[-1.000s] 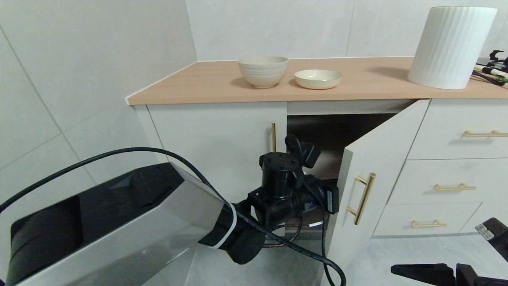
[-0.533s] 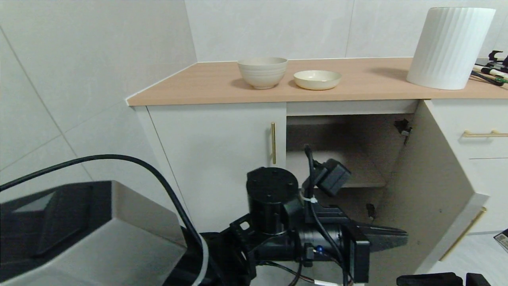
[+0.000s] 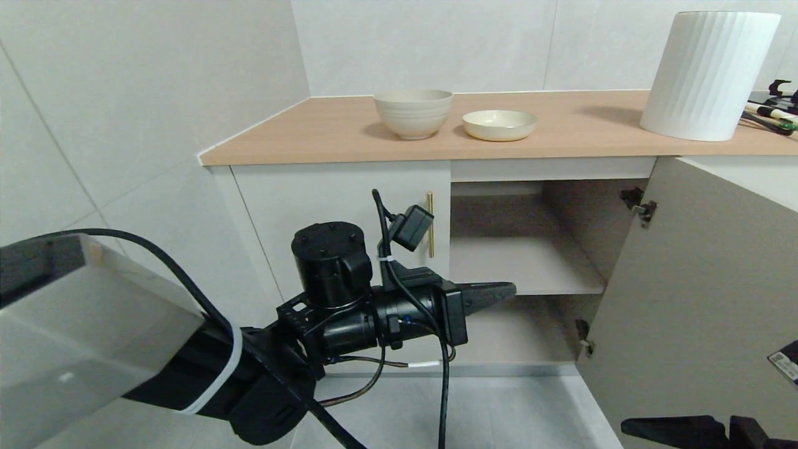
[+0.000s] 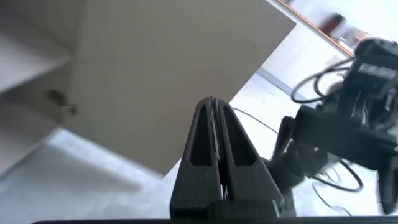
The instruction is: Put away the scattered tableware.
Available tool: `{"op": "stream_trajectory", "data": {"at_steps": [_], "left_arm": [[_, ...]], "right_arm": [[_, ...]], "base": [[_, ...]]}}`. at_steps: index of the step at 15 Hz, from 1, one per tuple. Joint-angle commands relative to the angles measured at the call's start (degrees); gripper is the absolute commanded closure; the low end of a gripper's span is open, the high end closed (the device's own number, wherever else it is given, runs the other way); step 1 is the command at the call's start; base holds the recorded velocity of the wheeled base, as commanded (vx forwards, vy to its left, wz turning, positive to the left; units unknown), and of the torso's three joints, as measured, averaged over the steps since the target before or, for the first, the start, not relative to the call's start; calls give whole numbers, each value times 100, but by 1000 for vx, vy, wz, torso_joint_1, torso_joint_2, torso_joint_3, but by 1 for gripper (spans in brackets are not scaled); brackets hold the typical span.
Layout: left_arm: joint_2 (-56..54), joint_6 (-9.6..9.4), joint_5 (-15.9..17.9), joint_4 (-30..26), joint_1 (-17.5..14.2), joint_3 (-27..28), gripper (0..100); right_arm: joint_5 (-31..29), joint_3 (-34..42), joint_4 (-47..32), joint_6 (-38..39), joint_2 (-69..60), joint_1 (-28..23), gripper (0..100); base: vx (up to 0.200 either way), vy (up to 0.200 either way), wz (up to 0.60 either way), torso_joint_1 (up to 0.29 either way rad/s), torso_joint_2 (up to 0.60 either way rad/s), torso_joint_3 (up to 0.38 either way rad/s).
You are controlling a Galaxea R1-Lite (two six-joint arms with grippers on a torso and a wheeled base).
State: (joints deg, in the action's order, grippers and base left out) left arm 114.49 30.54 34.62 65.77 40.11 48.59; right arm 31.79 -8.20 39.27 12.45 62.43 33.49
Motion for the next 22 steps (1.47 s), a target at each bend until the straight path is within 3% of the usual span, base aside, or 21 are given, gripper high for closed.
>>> {"op": "stream_trajectory", "data": {"at_steps": [1,2,4,8,9,11,12,15,22], "left_arm": [[-727,-145,-201,-899,-319,-69,100],[-982,-338,-544,-1444,-398,-34,100],[-1324,-742,-1036,-1963,-557,-69,100],[-2362,-927,-1063,-3000,-1110,-227,100],[-2643,-1050,-1072,-3404,-1198,-227,100],[-2915,-1120,-1080,-3738,-1286,-227,100],[-3117,-1111,-1098,-3896,-1330,-254,0],[-3258,-1103,-1124,-3879,-1576,-245,0],[-3443,-1182,-1124,-3870,-1594,-201,0]], "right_arm": [[-745,-577,-411,3,446,0,0],[-1298,-823,-587,3,665,0,0],[-1931,-1359,-903,-5,868,0,0],[-2388,-3240,-3030,-32,929,0,0],[-2415,-3539,-3197,-32,1008,0,0],[-2406,-3838,-3223,-41,1096,-26,0],[-2397,-4207,-3311,-49,1272,-114,0],[-2696,-4840,-3962,-155,1360,-114,0],[-2924,-4831,-4252,170,1386,-132,0]], "base": [[0,0,0,0,0,0],[0,0,0,0,0,0],[0,0,0,0,0,0],[0,0,0,0,0,0],[0,0,0,0,0,0],[0,0,0,0,0,0],[0,0,0,0,0,0],[0,0,0,0,0,0],[0,0,0,0,0,0]]}}
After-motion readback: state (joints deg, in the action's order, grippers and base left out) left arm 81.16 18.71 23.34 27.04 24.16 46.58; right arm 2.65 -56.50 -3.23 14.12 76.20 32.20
